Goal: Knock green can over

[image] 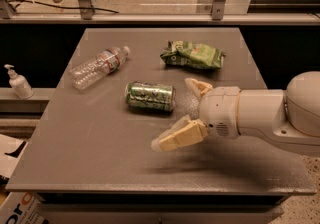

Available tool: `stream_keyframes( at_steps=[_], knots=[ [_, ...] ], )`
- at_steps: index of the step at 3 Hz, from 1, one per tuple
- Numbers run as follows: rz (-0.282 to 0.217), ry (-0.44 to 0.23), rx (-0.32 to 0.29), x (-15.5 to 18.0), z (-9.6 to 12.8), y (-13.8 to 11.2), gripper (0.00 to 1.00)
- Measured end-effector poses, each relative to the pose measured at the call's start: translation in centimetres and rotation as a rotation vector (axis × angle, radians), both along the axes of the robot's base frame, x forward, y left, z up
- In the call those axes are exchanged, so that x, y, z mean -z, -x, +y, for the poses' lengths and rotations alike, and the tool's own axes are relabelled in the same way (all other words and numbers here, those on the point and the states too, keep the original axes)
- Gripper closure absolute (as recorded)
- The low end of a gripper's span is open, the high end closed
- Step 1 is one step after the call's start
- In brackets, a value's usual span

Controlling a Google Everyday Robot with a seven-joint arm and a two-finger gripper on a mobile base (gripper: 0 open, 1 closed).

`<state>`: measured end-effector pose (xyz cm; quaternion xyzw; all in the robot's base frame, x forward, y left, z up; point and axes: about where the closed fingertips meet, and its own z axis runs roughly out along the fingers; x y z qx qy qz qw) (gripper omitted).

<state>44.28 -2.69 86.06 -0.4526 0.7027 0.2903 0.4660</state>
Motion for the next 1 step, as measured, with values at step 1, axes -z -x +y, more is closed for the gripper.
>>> stream_keyframes(
  at_steps=[1],
  knots=[
    [0.002, 0.003, -0.002, 0.04, 0.05, 0.02, 0.0]
  ],
)
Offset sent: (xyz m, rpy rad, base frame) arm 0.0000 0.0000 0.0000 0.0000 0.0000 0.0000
